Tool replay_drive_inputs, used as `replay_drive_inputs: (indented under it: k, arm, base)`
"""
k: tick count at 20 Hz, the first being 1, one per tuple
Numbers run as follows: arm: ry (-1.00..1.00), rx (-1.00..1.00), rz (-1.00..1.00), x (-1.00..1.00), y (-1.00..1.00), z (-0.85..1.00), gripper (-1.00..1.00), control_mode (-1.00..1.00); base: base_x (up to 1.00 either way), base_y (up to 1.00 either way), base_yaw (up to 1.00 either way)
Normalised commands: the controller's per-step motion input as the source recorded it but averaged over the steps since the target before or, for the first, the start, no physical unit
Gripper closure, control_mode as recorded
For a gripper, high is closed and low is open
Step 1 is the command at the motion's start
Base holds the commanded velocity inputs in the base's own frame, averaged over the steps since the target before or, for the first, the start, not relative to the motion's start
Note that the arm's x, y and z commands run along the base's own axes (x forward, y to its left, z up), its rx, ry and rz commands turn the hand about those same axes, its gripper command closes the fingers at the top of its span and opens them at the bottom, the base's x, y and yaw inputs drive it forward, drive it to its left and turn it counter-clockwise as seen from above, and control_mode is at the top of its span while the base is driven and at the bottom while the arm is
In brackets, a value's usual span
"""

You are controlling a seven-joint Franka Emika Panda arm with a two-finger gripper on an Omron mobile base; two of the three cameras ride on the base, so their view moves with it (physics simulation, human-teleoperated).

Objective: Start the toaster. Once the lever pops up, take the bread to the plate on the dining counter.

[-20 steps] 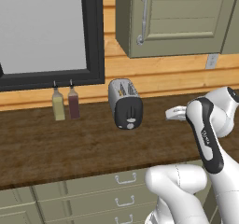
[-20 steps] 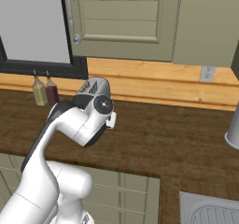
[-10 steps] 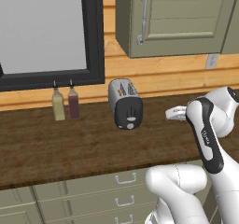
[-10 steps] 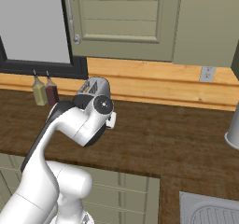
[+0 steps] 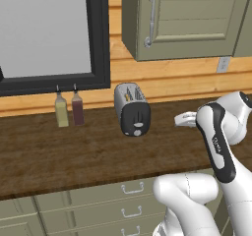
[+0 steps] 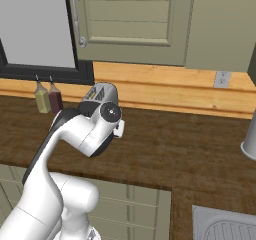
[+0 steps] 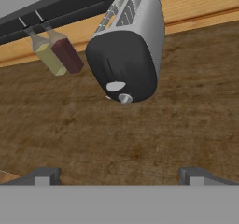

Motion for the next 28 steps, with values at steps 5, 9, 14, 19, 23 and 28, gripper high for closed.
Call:
replay_drive_inputs:
  k: [5, 9, 14, 19, 23, 28]
  arm:
    - [0.00, 0.00, 0.00, 0.00, 0.00, 0.00, -1.00, -1.00]
    - [0.00, 0.00, 0.00, 0.00, 0.00, 0.00, -1.00, -1.00]
    - [0.00, 0.00, 0.00, 0.00, 0.00, 0.00, -1.00, -1.00]
    - [0.00, 0.00, 0.00, 0.00, 0.00, 0.00, -1.00, -1.00]
    - [0.00, 0.00, 0.00, 0.00, 0.00, 0.00, -1.00, -1.00]
    - [0.00, 0.00, 0.00, 0.00, 0.00, 0.00, -1.00, -1.00]
  base:
    - [0.00, 0.00, 0.00]
    - [0.00, 0.00, 0.00]
    - [0.00, 0.00, 0.00]
    - [0.00, 0.00, 0.00]
    - [0.00, 0.00, 0.00]
    - [0.00, 0.00, 0.00]
